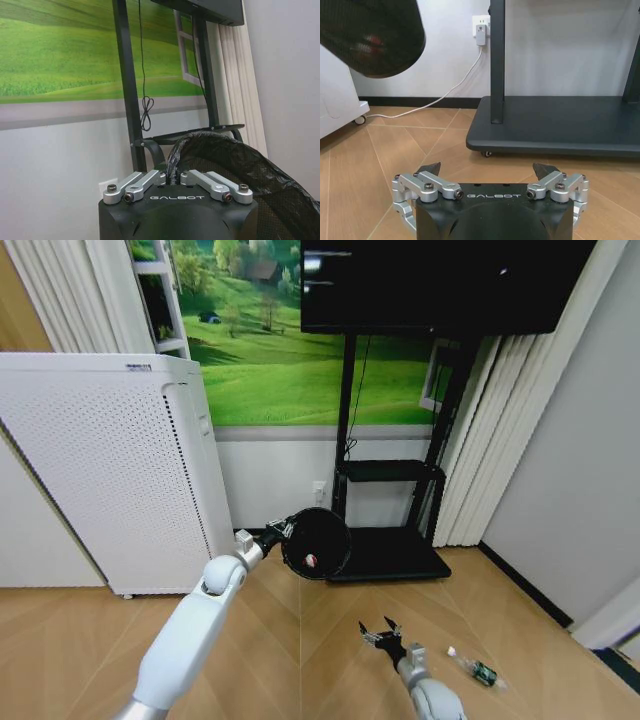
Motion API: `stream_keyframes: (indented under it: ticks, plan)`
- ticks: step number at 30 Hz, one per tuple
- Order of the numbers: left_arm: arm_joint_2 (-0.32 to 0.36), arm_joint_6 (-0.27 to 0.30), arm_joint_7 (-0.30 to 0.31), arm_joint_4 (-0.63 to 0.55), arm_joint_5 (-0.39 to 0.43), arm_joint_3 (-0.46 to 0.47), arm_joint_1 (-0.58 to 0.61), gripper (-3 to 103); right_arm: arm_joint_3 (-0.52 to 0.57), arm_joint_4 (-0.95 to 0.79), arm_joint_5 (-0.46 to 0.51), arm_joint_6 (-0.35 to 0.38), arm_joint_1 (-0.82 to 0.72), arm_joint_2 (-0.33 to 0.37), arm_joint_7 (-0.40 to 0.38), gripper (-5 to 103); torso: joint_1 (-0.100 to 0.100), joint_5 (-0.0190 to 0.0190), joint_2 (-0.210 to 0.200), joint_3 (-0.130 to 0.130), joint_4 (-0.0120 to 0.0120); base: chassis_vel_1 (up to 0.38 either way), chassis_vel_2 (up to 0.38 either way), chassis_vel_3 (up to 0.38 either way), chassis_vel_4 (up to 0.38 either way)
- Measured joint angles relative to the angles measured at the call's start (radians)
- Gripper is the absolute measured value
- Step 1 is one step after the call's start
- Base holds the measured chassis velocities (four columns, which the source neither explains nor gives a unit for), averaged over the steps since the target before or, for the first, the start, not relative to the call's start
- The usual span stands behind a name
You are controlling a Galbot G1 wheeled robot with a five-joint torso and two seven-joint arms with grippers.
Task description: Pick up the trash bin and place the garbage on the floor into it.
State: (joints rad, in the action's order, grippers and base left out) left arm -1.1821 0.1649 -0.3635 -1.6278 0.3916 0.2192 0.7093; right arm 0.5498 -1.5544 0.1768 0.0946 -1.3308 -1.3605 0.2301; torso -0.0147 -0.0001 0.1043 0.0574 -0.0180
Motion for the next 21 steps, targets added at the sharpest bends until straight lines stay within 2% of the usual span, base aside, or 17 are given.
stream_keyframes:
  ticks: [12,21]
  plan:
    - [0.02,0.001,0.001,-0.051,0.005,0.051,0.072,7,-0.003,-0.022,-0.018,0.005,-0.006,-0.002,0.001,100,0.0,0.0001,0.0,0.0,0.0001,-0.01,-0.009,0.016,0.014]
    - [0.026,0.001,-0.003,-0.059,0.012,0.064,0.089,7,-0.006,-0.017,-0.021,0.004,-0.003,-0.008,0.004,100,0.0,0.0002,0.0,0.0,-0.0002,-0.104,-0.094,0.095,0.081]
